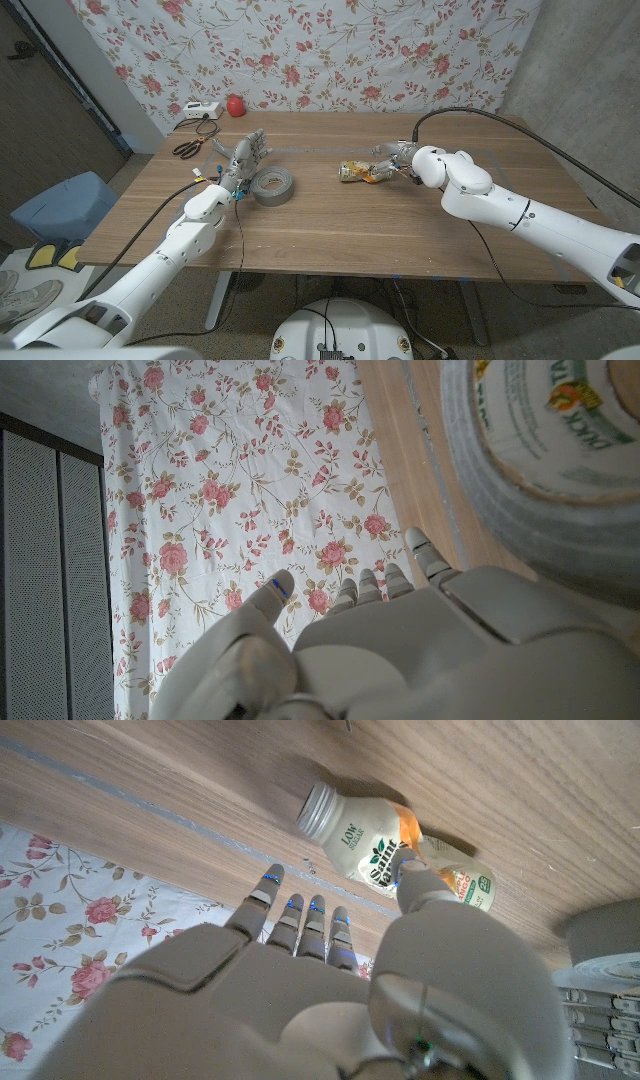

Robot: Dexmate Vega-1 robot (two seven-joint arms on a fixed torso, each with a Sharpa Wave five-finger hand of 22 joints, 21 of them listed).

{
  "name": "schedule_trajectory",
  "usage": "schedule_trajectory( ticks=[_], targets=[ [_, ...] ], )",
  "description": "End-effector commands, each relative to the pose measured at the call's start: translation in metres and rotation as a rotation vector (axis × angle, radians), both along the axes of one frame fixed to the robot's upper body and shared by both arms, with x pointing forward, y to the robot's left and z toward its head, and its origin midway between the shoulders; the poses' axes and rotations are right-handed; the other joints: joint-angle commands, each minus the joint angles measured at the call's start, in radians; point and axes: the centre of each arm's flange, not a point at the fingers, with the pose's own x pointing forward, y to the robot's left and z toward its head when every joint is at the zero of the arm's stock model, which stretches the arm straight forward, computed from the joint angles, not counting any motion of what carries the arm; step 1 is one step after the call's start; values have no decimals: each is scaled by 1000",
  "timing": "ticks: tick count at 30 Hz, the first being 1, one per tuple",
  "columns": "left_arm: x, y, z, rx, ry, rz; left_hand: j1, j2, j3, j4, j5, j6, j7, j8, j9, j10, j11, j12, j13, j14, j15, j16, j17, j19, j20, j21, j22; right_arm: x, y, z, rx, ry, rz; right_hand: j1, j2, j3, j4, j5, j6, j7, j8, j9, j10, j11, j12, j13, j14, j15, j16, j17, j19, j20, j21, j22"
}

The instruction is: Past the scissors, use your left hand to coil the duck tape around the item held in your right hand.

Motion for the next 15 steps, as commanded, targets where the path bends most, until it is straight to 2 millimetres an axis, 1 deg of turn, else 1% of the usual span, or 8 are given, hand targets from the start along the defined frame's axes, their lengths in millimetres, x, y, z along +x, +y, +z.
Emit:
schedule_trajectory(
  ticks=[1, 10, 13, 15],
  targets=[
    [3, 1, 1, -1, 7, 3, -5, 36, 8, 1, 6, 5, -2, 7, 5, 2, 2, 5, 5, 2, 0, 5, 4, 5, 2, -2, 1, 13, 13, -2, -86, 41, -33, 4, -6, 9, 3, -4, -6, -1, -1, 5, -6, 0, -6, 3, -5, 2, -1, 2, 1, -3, 2, 4],
    [5, 3, 2, -3, 11, 6, -6, 36, 8, 1, 6, 5, -1, 6, 5, 3, 3, 4, 5, 2, 0, 5, 4, 6, 2, -4, 1, 21, 24, -4, -134, 64, -29, 14, -10, 16, 4, -3, -16, -3, -3, 5, -9, 0, -6, 4, -3, 0, 0, 3, 7, -5, 4, 4],
    [6, 2, 2, -5, 12, 5, -7, 36, 8, 1, 6, 5, -1, 6, 5, 3, 3, 5, 5, 2, 1, 4, 4, 6, 2, -5, 1, 24, 28, -5, -148, 70, -25, 21, -12, 20, 3, -2, -19, -3, -3, 5, -8, 1, -5, 4, 0, -2, 1, 4, 13, -17, 6, 4],
    [7, 2, 2, -5, 12, 6, -7, 36, 8, 1, 6, 5, -1, 6, 5, 3, 2, 4, 5, 2, 0, 4, 4, 7, 2, -5, 1, 25, 30, -6, -157, 73, -24, 23, -13, 21, 3, -1, -21, -2, -3, 5, -8, 2, -5, 4, 1, -2, 1, 4, 16, -20, 7, 4]
  ],
)
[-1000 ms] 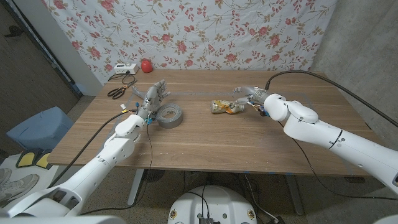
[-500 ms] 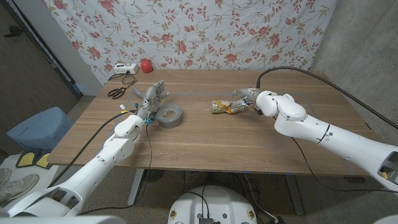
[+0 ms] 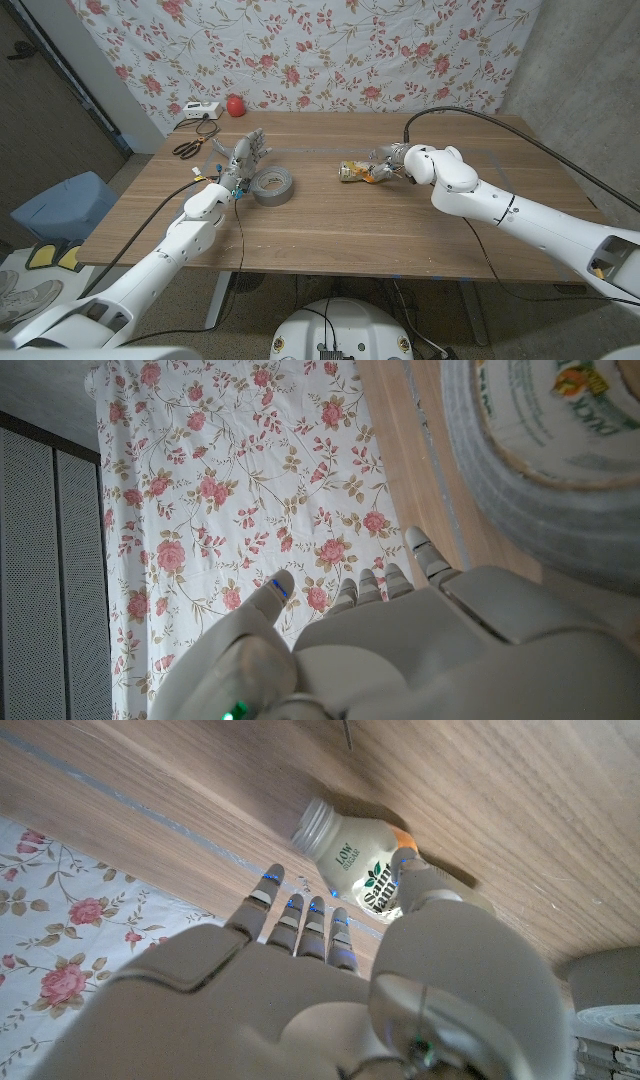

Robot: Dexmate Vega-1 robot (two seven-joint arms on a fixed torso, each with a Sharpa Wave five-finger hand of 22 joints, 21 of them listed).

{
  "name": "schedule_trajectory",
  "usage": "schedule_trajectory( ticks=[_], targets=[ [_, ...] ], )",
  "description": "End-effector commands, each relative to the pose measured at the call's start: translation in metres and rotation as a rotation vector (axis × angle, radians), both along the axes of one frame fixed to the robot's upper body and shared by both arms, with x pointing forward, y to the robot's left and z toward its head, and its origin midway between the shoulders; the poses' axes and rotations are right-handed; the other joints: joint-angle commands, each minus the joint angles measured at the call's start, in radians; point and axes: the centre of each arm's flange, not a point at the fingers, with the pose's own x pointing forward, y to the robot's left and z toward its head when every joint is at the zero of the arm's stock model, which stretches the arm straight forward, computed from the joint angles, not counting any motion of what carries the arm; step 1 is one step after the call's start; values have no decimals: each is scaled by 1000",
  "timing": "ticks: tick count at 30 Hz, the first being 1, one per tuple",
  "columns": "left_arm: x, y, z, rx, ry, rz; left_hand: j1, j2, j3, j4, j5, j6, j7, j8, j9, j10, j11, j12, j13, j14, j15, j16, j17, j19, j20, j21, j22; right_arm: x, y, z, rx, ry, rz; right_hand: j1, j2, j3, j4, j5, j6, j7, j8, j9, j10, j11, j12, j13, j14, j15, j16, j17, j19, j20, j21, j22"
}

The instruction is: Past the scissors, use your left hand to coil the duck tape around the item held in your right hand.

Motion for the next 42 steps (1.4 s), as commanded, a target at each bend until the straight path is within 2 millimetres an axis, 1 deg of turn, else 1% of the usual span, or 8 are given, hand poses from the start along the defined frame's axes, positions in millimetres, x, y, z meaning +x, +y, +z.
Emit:
schedule_trajectory(
  ticks=[1, 13, 21, 25, 28, 32, 35, 42],
  targets=[
    [4, 0, 1, -2, 9, 0, -7, 36, 8, 1, 6, 5, -1, 6, 5, 3, 1, 4, 5, 2, 1, 4, 4, 3, -1, -5, 1, 11, 15, -3, -69, 30, 4, 11, -1, 8, 0, -1, -6, 1, -3, 5, -6, 4, 3, 4, 1, -2, 1, 4, 10, -14, 7, 4],
    [7, -1, 1, -3, 10, 2, -9, 36, 8, 0, 7, 4, -1, 5, 5, 3, 3, 4, 5, 2, 1, 4, 4, 4, 0, -8, 1, 22, 24, -9, -149, 57, -18, 64, -7, 36, -5, 10, 9, -2, 7, 6, 6, -7, 12, 5, 40, -25, 12, 4, 46, -32, 18, 4],
    [7, -1, 3, 2, 11, 4, -10, 35, 8, 0, 7, 5, -2, 5, 5, 3, 3, 4, 5, 2, 0, 4, 4, 5, 0, -9, 2, 30, 21, -16, -194, 51, -83, 209, -48, 93, 1, 42, 20, -14, 10, 6, 33, -31, 24, 6, 165, -80, 36, 8, 224, -84, 76, 8],
    [8, -1, 5, 5, 10, 2, -10, 35, 8, 0, 7, 5, -2, 5, 5, 3, 4, 4, 5, 3, 0, 4, 4, 5, 0, -10, 2, 30, 19, -18, -176, -20, -79, 253, -30, 109, 18, 65, 141, -24, 43, 8, 175, -43, 79, 9, 317, -131, 83, 29, 311, -109, 113, 14],
    [8, -2, 7, 10, 9, -1, -11, 35, 8, 0, 7, 5, -2, 5, 5, 3, 4, 4, 5, 3, 1, 4, 4, 5, 0, -11, 2, 29, 16, -19, -143, -84, -55, 300, 24, 88, 23, 62, 369, -52, 102, 11, 380, -60, 165, 15, 545, -185, 186, 85, 439, -109, 183, 22],
    [7, -4, 8, 18, 8, -4, -11, 35, 8, 0, 7, 5, -2, 5, 5, 3, 5, 4, 5, 2, 3, 4, 4, 6, 0, -12, 2, 26, 13, -18, -98, -148, -10, 309, 120, -15, 57, 12, 688, -54, 188, 21, 664, -48, 308, 56, 813, -205, 396, 245, 459, -94, 250, 42],
    [7, -4, 10, 28, 4, -3, -11, 35, 8, 0, 8, 5, -4, 5, 5, 3, 5, 3, 5, 3, 1, 4, 4, 6, 0, -12, 2, 23, 12, -17, -76, -196, 17, 287, 142, -41, 78, 0, 757, -49, 205, 20, 731, -51, 342, 69, 852, -212, 434, 287, 445, -101, 263, 46],
    [-4, -4, 16, 104, -31, 55, 10, 23, 17, -31, 5, 19, -12, 9, 4, 48, 3, 18, 5, 59, 1, 15, -2, 25, -1, -16, 1, 16, 12, -15, -37, -240, 46, 227, 151, -71, 129, -5, 801, -63, 193, 11, 742, -63, 344, 72, 858, -215, 429, 301, 393, -147, 269, 51]
  ],
)
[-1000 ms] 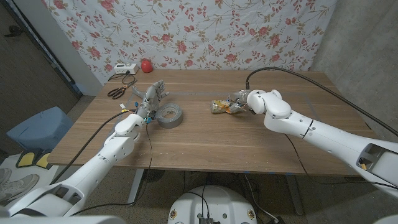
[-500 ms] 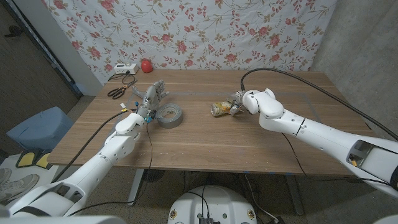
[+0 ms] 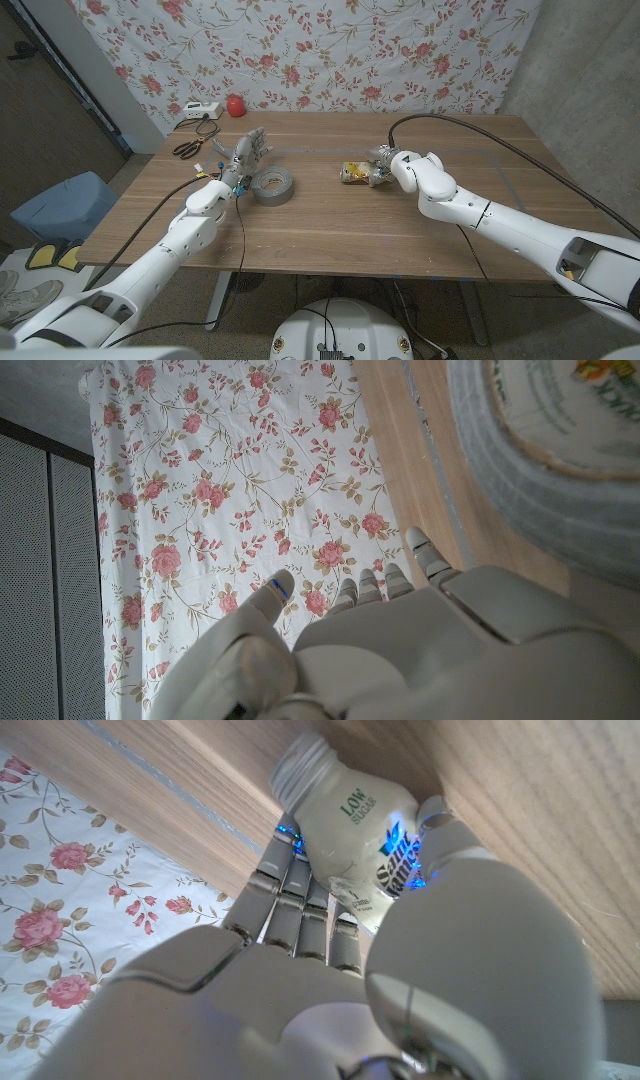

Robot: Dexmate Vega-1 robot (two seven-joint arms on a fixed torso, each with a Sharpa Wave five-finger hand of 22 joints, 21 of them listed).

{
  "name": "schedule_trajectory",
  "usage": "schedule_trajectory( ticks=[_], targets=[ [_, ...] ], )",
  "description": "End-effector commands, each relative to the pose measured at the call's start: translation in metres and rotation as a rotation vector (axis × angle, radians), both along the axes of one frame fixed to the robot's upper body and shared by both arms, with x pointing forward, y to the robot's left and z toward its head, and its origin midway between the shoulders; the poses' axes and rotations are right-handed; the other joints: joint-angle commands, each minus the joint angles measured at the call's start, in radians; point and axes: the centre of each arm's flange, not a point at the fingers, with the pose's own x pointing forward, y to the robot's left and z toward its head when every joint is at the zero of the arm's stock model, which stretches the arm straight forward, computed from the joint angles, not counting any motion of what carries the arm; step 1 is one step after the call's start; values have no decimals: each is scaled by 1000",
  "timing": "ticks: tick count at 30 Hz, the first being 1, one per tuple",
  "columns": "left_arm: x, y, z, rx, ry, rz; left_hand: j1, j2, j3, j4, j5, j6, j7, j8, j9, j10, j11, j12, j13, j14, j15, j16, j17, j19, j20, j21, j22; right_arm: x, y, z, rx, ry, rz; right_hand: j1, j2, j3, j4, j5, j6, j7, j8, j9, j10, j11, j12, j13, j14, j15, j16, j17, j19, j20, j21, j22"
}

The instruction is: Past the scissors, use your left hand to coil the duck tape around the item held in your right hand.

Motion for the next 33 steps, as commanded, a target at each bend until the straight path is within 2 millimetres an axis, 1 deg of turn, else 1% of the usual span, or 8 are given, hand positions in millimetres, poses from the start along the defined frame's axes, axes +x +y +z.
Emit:
schedule_trajectory(
  ticks=[1, 5, 9, 16, 22, 28, 29, 33],
  targets=[
    [-13, -1, 10, 106, -47, 75, 21, 14, 12, -35, -1, 26, -9, 12, 4, 51, -4, 18, 5, 62, 1, 18, -2, 28, 3, -4, 1, -11, -3, 1, 70, -117, 70, 9, 222, -3, 27, 2, 380, -122, -5, -4, 252, -159, -2, -2, 263, -278, -5, 35, -63, -59, 9, 6],
    [-29, -1, 17, 203, -88, 169, 54, -15, 11, -84, -18, 102, -27, 28, 6, 106, -22, 30, 6, 135, 0, 24, -2, 59, 11, -6, 4, -17, -4, 3, 96, -148, 87, 11, 217, -3, 27, 14, 394, -128, -13, -10, 265, -172, -11, -13, 262, -289, -18, 32, -78, -70, 18, 13],
    [-46, 1, 24, 312, -118, 267, 84, -26, 12, -129, -36, 184, -29, 39, 8, 170, -46, 42, 8, 203, -17, 29, 0, 82, 25, -8, 8, -22, -6, 5, 123, -174, 97, 18, 209, -3, 22, 26, 411, -135, -20, -15, 302, -179, -13, -26, 271, -288, -28, 27, -85, -80, 25, 12],
    [-76, 3, 33, 502, -148, 428, 129, -54, 7, -208, -66, 333, -39, 57, 13, 295, -64, 67, 14, 326, -25, 47, 9, 78, 40, -23, 13, -31, -10, 6, 169, -239, 119, 24, 201, -7, 19, 39, 434, -138, -28, -18, 340, -177, -20, -42, 296, -289, -32, 26, -92, -89, 35, 10],
    [-100, 1, 39, 658, -172, 547, 160, -101, -19, -265, -78, 422, -56, 74, 16, 352, -74, 78, 19, 348, -47, 53, 20, 49, 59, -44, 13, -38, -11, 6, 189, -269, 126, 25, 198, -16, 18, 44, 446, -129, -34, -18, 369, -166, -14, -37, 315, -288, -23, 37, -99, -96, 41, 9],
    [-120, -5, 41, 849, -196, 655, 203, -131, -37, -308, -80, 478, -67, 79, 19, 367, -77, 74, 25, 293, -32, 32, 24, 0, 93, -75, 12, -46, -14, 6, 214, -292, 131, 28, 196, -19, 16, 47, 450, -126, -37, -18, 371, -166, -15, -34, 315, -288, -24, 39, -103, -98, 44, 9],
    [-123, -6, 41, 874, -194, 663, 217, -140, -40, -317, -79, 494, -79, 82, 20, 372, -85, 74, 26, 280, -36, 28, 25, 0, 88, -78, 12, -47, -15, 5, 216, -298, 128, 29, 196, -19, 15, 47, 452, -125, -38, -18, 371, -167, -15, -33, 315, -289, -24, 40, -102, -100, 45, 9],
    [-131, -11, 41, 959, -195, 684, 246, -164, -47, -329, -76, 500, -86, 79, 21, 369, -95, 71, 30, 247, -24, 18, 25, -14, 98, -92, 11, -51, -17, 4, 226, -308, 129, 30, 195, -21, 15, 49, 454, -124, -41, -18, 372, -170, -16, -31, 316, -289, -25, 42, -104, -101, 47, 8]
  ],
)
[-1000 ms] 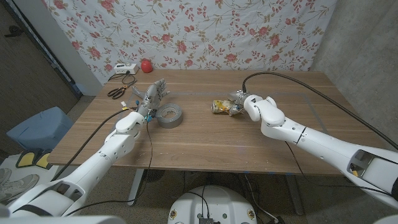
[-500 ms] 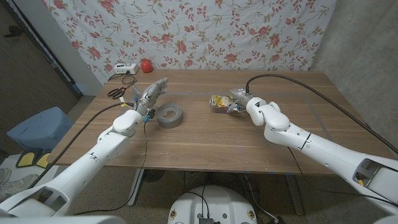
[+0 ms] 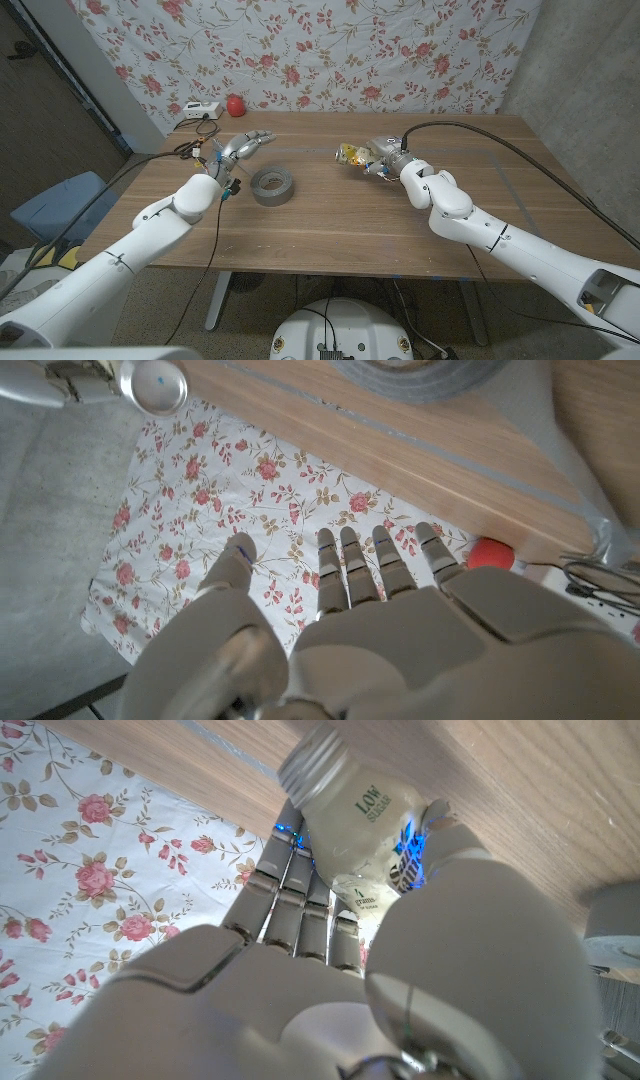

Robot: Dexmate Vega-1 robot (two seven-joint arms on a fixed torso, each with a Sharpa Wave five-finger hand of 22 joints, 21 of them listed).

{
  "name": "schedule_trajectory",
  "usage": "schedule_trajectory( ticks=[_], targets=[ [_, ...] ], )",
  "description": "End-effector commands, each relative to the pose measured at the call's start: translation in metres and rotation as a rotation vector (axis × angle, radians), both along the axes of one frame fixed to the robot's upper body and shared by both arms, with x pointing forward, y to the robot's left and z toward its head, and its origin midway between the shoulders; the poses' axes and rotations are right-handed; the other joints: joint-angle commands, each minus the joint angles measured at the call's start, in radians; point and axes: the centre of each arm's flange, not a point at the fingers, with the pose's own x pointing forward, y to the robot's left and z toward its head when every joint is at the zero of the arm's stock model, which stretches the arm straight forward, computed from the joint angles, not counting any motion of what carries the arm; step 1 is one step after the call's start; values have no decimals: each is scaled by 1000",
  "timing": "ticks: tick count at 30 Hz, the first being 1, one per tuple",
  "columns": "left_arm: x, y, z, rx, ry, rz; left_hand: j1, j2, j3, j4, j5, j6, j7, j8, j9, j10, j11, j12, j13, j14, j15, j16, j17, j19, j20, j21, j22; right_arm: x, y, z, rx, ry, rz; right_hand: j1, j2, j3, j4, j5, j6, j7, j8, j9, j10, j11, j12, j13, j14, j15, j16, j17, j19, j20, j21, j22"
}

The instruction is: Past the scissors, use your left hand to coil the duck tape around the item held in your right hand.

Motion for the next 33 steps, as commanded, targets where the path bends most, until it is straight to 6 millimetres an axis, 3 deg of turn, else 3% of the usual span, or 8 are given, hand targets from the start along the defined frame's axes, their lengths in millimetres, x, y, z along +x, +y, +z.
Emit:
schedule_trajectory(
  ticks=[1, 12, 33],
  targets=[
    [-37, -6, 5, 318, -30, 223, 41, -23, -6, -15, 4, 16, -8, 3, 2, 6, -15, -4, 7, -32, 10, -9, 4, -19, 8, -16, 1, -16, -7, -2, 49, -49, 11, 30, 195, -3, -1, 47, 427, -145, -4, 3, 325, -169, 5, 5, 256, -290, 1, 4, -83, -122, 6, 2],
    [-46, -22, 3, 516, 27, 336, 97, -84, -27, -20, 17, 34, -22, 3, 3, 3, -26, -10, 13, -64, 17, -11, 4, -32, 21, -36, 0, -22, -7, -3, 63, -65, 28, 31, 194, -9, -1, 52, 435, -145, -10, 3, 329, -168, 4, 11, 258, -289, -1, 9, -88, -127, 11, 1],
    [-28, -51, 5, 799, 170, 456, 159, -118, -52, -6, 37, 79, -25, 5, 4, 29, -32, -5, 19, -72, 16, -1, 2, -27, 20, -54, 0, -18, -9, 0, 89, -68, 41, 32, 196, -18, 1, 59, 443, -144, -24, 4, 330, -170, -2, 22, 259, -289, -8, 16, -94, -133, 23, -2]
  ],
)
